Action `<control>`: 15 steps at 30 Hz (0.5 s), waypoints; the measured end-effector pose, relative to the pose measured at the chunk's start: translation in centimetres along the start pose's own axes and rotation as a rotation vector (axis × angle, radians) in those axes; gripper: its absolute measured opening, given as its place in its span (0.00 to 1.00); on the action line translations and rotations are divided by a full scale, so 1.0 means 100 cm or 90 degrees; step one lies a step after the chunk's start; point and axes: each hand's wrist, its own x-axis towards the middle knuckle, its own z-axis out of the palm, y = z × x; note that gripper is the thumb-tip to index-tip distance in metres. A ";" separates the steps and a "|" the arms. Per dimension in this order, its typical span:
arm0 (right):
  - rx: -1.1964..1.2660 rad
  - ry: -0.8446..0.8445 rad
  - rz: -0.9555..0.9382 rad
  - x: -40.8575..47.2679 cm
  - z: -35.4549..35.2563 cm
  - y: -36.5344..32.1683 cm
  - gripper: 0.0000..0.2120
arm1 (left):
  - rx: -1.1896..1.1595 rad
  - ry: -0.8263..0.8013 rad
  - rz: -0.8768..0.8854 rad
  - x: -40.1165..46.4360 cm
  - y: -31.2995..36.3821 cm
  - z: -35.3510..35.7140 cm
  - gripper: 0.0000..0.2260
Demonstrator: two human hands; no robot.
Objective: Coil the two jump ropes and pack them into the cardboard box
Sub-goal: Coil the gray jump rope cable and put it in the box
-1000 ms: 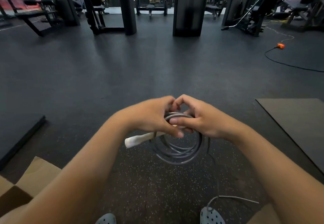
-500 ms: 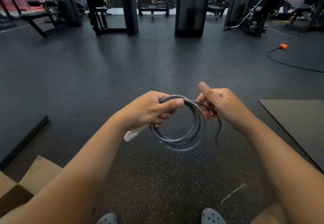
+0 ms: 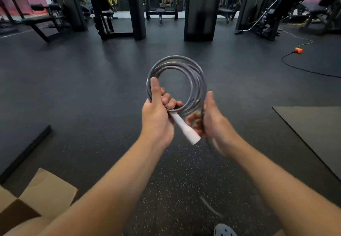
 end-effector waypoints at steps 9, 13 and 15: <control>0.115 0.177 -0.126 -0.013 0.039 -0.001 0.12 | 0.286 0.112 0.078 -0.010 -0.021 -0.005 0.19; 0.090 0.154 -0.099 -0.013 0.026 -0.009 0.12 | 0.338 0.071 0.056 -0.018 -0.027 -0.011 0.23; 0.098 0.122 -0.067 -0.014 0.024 -0.011 0.12 | 0.333 0.058 0.038 -0.019 -0.026 -0.012 0.22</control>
